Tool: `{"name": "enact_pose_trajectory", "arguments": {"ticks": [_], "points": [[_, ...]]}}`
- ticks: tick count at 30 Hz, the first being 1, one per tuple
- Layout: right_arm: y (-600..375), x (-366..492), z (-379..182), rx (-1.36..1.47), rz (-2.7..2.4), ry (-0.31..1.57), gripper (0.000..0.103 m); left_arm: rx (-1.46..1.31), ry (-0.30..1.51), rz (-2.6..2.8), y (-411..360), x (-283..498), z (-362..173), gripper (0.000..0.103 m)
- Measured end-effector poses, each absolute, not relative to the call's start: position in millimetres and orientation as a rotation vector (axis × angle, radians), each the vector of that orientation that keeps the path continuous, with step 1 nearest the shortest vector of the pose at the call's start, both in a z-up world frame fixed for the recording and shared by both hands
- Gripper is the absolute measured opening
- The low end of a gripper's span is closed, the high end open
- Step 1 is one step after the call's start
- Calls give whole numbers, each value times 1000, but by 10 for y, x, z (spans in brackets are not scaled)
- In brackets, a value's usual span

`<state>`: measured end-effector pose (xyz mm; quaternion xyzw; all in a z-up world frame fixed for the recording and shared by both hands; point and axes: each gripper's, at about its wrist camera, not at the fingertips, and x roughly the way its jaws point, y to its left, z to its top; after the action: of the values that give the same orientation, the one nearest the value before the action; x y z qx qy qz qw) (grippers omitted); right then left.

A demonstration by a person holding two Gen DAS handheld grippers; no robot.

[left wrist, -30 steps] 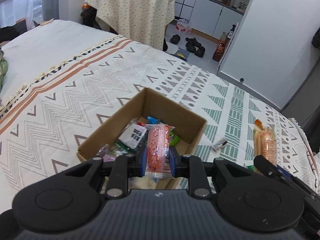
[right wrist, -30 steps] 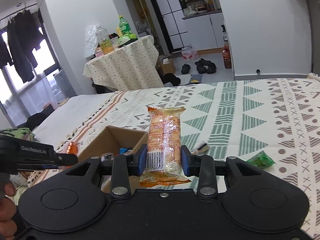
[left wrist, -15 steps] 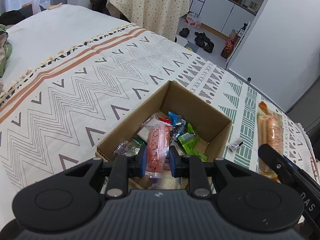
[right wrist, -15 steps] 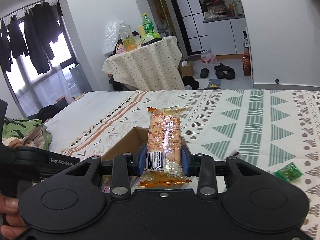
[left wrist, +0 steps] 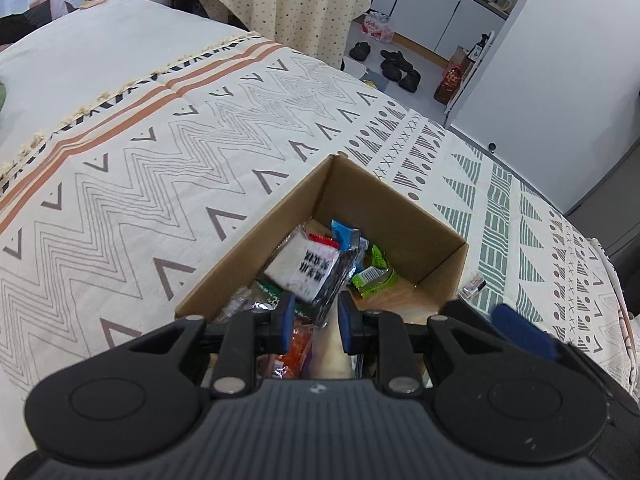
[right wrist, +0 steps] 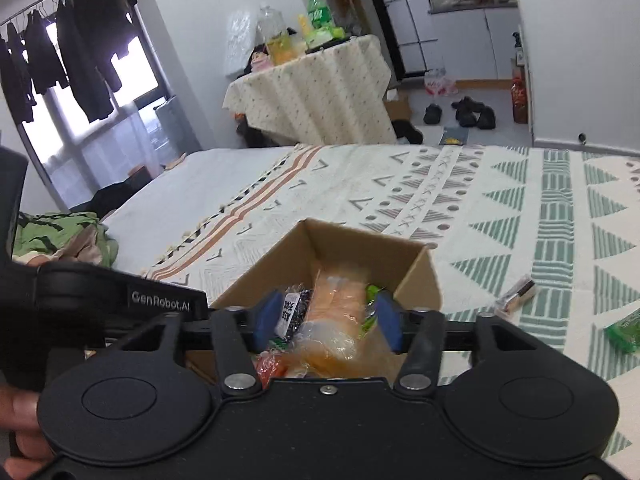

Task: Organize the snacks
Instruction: 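Carry both snacks toward the cardboard box, then open both tools over the box to drop the snacks inside, then move both tools back toward the clear stick snack and green packet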

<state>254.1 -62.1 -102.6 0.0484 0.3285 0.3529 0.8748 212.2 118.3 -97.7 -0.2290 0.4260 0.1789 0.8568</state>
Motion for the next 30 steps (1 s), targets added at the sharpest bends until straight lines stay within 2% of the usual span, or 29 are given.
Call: {"name": "enact_pose_trajectory", "arguments": {"ticks": [1,4,9,12,14,17,22,24,30], "points": [[-658,2531,-1012,103,731,681,66,-479,898,376,1176,2131,-984,22],[-791,2564,-997,115,691,709,66,-478,913,382,1164,2145,-997,23],[-1026,2628,-1020,121,625,759,66,-467,927,394,1137,2134,-968,32],[-1159,2643,-1007,129,603,774,66,-442,916,403,1088,2132,-906,55],[-1234,2645,-990,131,592,778,69,-422,901,406,1029,2129,-857,65],[-1339,2644,-965,135,566,774,78,-398,878,393,920,2131,-785,75],[-1537,2681,-886,154,545,761,89,-378,862,361,728,2169,-697,78],[-1625,2695,-870,169,530,757,92,-377,858,338,660,2188,-668,83],[-1865,2747,-934,238,462,759,94,-365,862,277,429,2287,-613,93]]}}
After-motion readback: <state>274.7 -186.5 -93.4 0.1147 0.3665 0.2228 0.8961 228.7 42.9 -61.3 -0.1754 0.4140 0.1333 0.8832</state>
